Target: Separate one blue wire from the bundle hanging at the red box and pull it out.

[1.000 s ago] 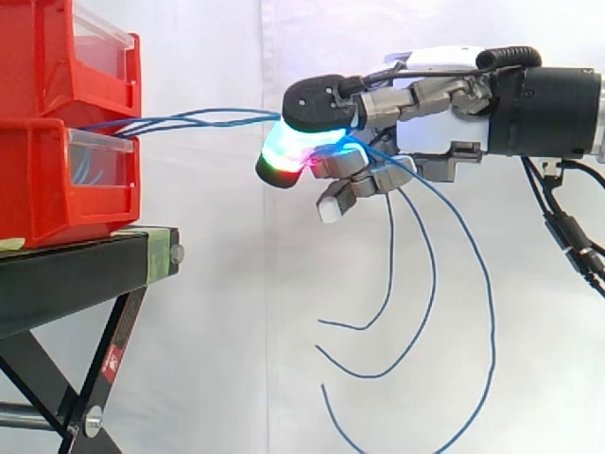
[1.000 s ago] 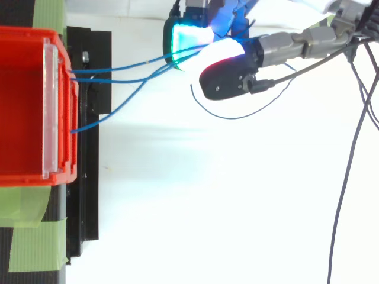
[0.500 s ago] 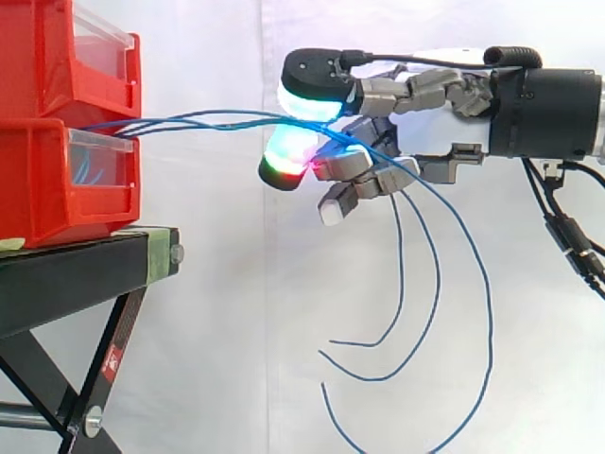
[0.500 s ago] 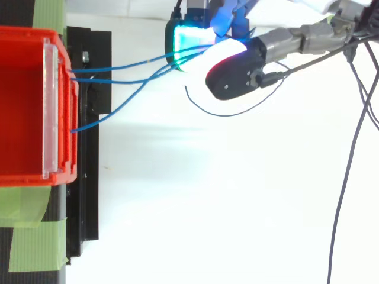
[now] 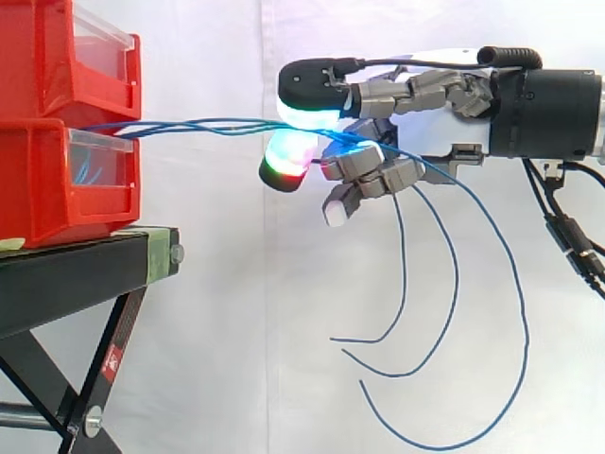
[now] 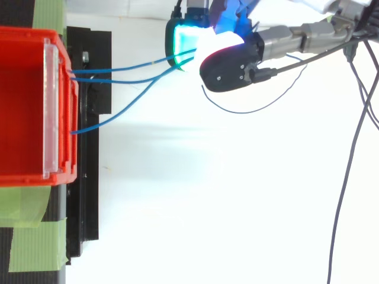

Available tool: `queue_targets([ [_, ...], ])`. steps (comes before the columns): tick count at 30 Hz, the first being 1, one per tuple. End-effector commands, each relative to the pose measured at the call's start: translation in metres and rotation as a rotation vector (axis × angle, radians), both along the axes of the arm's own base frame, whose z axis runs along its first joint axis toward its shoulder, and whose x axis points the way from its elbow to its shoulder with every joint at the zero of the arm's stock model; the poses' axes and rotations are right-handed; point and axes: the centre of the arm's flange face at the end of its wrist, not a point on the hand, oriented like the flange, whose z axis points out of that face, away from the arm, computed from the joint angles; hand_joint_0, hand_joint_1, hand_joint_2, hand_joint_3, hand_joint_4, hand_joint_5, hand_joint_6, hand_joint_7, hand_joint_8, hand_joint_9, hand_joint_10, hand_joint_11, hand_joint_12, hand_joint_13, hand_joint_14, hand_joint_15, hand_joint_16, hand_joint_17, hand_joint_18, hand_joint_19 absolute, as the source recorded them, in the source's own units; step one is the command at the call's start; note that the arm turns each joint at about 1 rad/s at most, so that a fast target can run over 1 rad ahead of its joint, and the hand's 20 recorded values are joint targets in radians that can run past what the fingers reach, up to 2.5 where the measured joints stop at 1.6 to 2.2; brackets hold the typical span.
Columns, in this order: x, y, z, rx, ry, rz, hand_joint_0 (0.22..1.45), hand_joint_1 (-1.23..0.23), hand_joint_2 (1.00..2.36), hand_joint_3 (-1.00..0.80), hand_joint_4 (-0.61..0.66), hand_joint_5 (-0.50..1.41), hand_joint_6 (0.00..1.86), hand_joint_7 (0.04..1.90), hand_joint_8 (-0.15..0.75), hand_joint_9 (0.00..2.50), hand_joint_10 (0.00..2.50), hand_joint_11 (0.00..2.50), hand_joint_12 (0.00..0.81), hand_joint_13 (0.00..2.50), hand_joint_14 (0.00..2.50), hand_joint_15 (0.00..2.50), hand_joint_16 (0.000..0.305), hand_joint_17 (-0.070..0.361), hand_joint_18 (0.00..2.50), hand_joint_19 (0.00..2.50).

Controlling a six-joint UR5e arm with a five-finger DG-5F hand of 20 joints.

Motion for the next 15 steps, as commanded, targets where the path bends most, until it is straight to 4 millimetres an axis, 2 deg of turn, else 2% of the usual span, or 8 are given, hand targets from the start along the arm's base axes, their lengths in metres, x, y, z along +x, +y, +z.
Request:
queue_targets([
  [1,-0.0002,0.0,-0.0002,0.001,0.0,0.0,0.64,-0.72,1.02,-0.2,0.19,-0.2,0.86,1.07,0.321,1.05,0.6,1.67,0.318,1.28,0.76,1.55,0.05,0.113,0.76,0.79],
  [9,0.0006,0.0027,-0.0002,0.003,0.0,0.005,0.65,-0.79,1.03,-0.1,0.16,-0.21,0.86,1.05,0.307,1.0,0.56,1.69,0.329,1.25,0.75,1.57,0.049,0.111,0.73,0.79],
  [15,0.001,0.0036,-0.0011,0.009,0.0,0.007,0.69,-0.86,1.03,-0.03,0.21,-0.22,0.86,1.1,0.295,0.93,0.5,1.75,0.332,1.18,0.74,1.57,0.049,0.11,0.68,0.79],
])
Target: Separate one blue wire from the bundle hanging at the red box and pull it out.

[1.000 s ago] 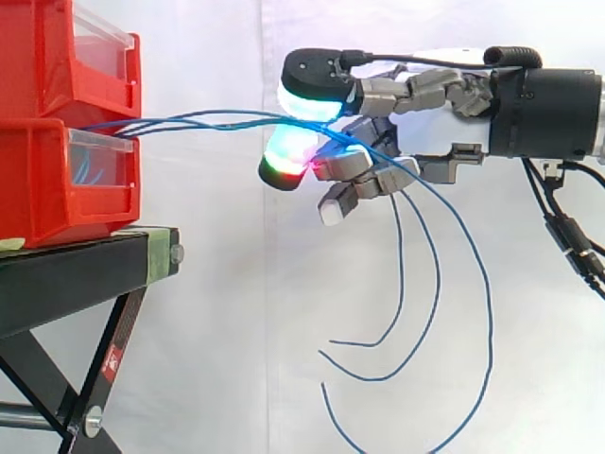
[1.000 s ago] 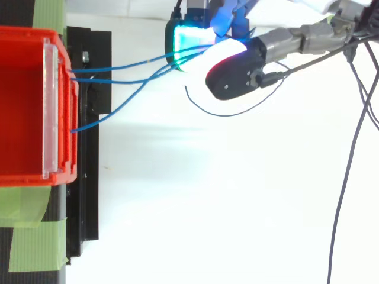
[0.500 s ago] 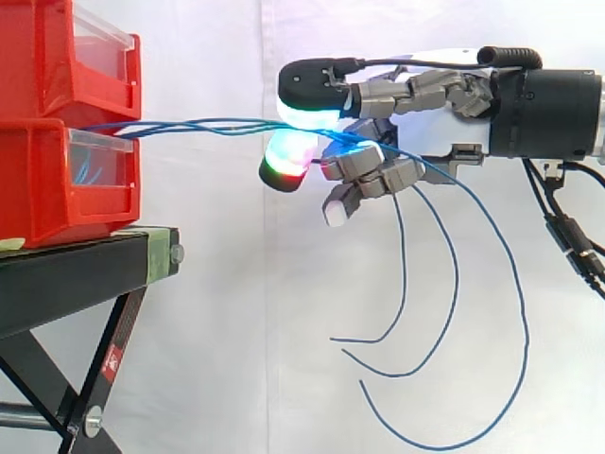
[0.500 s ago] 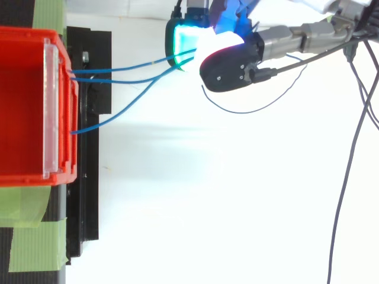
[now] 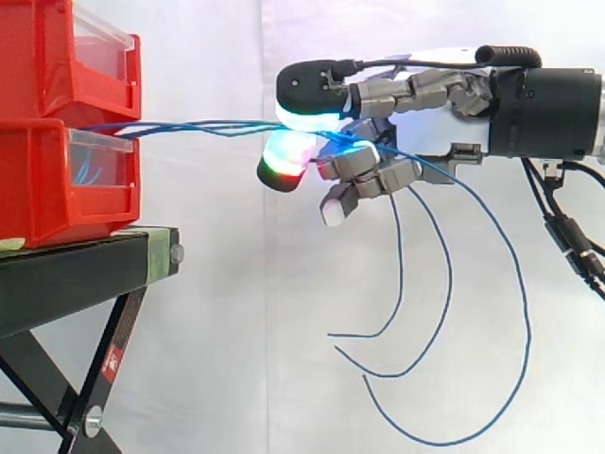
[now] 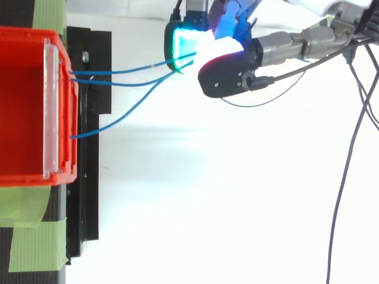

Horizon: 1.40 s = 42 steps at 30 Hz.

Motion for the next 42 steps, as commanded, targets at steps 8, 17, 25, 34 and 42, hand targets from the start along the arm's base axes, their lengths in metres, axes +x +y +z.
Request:
queue_targets([
  [8,0.0003,0.0013,0.0003,0.012,-0.001,0.002,0.72,-0.95,1.03,-0.08,0.2,-0.25,0.86,1.11,0.287,0.81,0.42,1.78,0.344,1.1,0.68,1.61,0.047,0.107,0.63,0.75],
  [17,-0.0009,0.0013,-0.0014,0.021,0.008,0.003,0.73,-1.0,1.03,-0.16,0.2,-0.27,0.84,1.14,0.284,0.69,0.33,1.83,0.348,1.01,0.56,1.66,0.047,0.106,0.59,0.7],
  [25,-0.001,0.0013,-0.0026,0.021,0.013,0.003,0.74,-1.05,1.02,-0.24,0.21,-0.29,0.83,1.16,0.282,0.59,0.4,1.8,0.356,0.96,0.67,1.62,0.044,0.099,0.57,0.62],
  [34,-0.0006,0.0013,-0.0019,0.021,0.011,0.003,0.71,-1.03,1.02,-0.32,0.24,-0.28,0.83,1.12,0.302,0.65,0.47,1.8,0.342,0.96,0.93,1.52,0.041,0.091,0.6,0.66],
  [42,-0.0012,0.0013,-0.0017,0.021,0.011,0.003,0.55,-0.82,1.0,-0.46,0.26,-0.25,0.82,1.1,0.328,0.77,0.48,1.77,0.358,1.0,1.01,1.45,0.045,0.102,0.61,0.75],
])
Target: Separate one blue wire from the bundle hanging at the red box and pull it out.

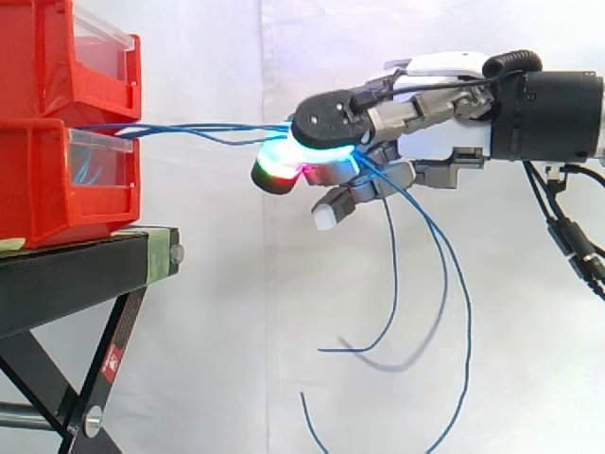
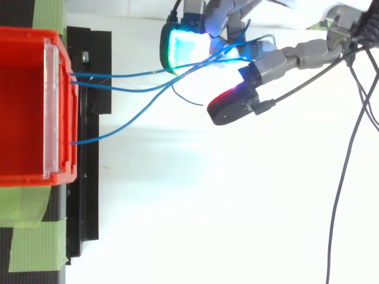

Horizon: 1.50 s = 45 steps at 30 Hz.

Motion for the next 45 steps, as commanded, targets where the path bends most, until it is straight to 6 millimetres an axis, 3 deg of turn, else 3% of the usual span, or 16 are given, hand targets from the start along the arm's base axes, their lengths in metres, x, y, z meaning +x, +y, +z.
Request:
queue_targets([
  [1,-0.0001,0.0,0.0002,0.0,0.0,0.0,0.54,-0.79,1.0,-0.46,0.27,-0.25,0.82,1.11,0.327,0.81,0.48,1.77,0.358,1.02,1.02,1.44,0.046,0.105,0.62,0.76],
  [12,-0.0001,0.0,0.0002,0.0,0.0,0.0,0.6,-0.61,1.01,-0.4,0.26,-0.23,0.82,1.08,0.313,0.92,0.48,1.74,0.332,1.12,0.98,1.44,0.045,0.102,0.67,0.78],
  [18,0.0001,0.0,-0.0007,0.0,0.001,0.0,0.63,-0.6,1.02,-0.32,0.25,-0.22,0.83,1.07,0.317,0.95,0.53,1.71,0.333,1.16,0.96,1.46,0.045,0.101,0.69,0.79],
  [34,-0.0004,0.0,-0.0001,0.002,0.002,0.0,0.67,-0.83,1.03,-0.13,0.21,-0.21,0.82,1.11,0.302,0.95,0.5,1.78,0.328,1.16,0.79,1.58,0.044,0.1,0.69,0.78],
  [45,-0.0026,0.0009,-0.0028,0.095,0.014,0.007,0.71,-0.94,1.03,-0.13,0.21,-0.25,0.83,1.12,0.294,0.79,0.35,1.84,0.348,1.07,0.69,1.62,0.043,0.097,0.6,0.74],
])
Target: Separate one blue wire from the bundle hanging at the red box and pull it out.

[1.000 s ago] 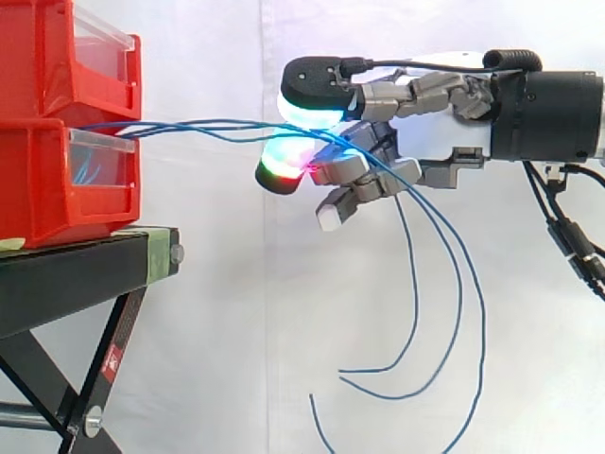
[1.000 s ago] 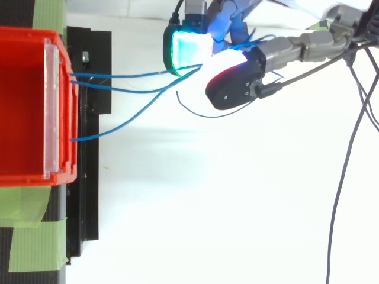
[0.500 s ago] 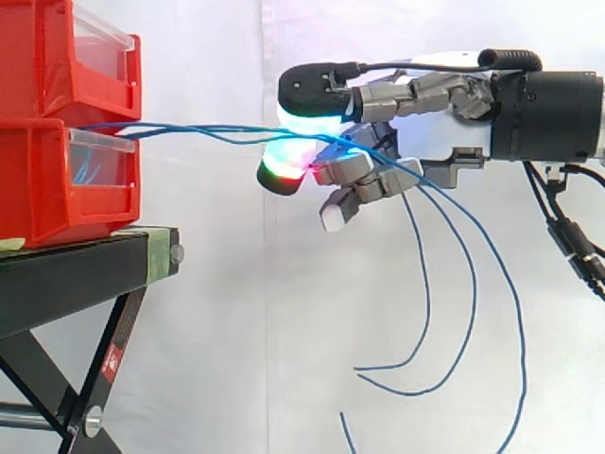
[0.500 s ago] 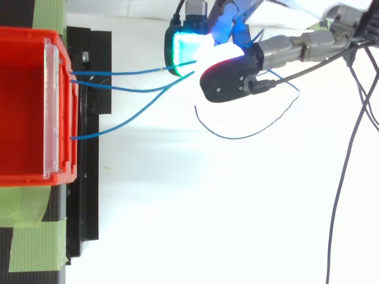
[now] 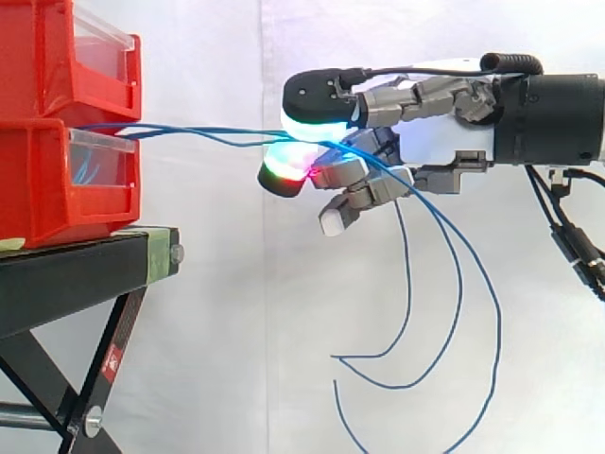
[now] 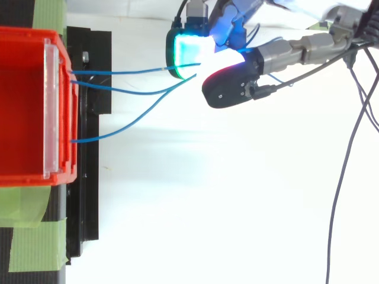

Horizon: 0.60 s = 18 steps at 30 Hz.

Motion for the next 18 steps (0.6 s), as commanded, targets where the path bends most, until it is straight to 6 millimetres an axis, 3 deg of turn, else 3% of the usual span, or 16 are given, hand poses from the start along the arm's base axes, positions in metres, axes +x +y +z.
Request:
queue_targets([
  [1,-0.0007,0.0012,-0.0019,0.034,0.008,0.004,0.72,-0.95,1.03,-0.12,0.21,-0.26,0.83,1.12,0.291,0.76,0.35,1.85,0.347,1.05,0.68,1.63,0.043,0.096,0.58,0.73],
  [12,-0.0029,0.0024,-0.0035,0.063,0.026,0.001,0.73,-1.0,1.03,-0.13,0.13,-0.3,0.78,1.17,0.256,0.45,0.34,1.83,0.356,0.79,0.86,1.54,0.046,0.104,0.49,0.73],
  [16,-0.0027,0.0033,-0.0035,0.07,0.025,0.003,0.72,-1.01,1.03,-0.1,0.13,-0.3,0.79,1.18,0.258,0.37,0.59,1.92,0.356,0.71,1.01,1.55,0.048,0.108,0.5,0.78],
  [18,-0.0027,0.0033,-0.0035,0.07,0.025,0.003,0.71,-1.01,1.03,-0.1,0.13,-0.3,0.79,1.16,0.266,0.33,0.76,1.85,0.356,0.7,1.05,1.51,0.048,0.109,0.52,0.79],
])
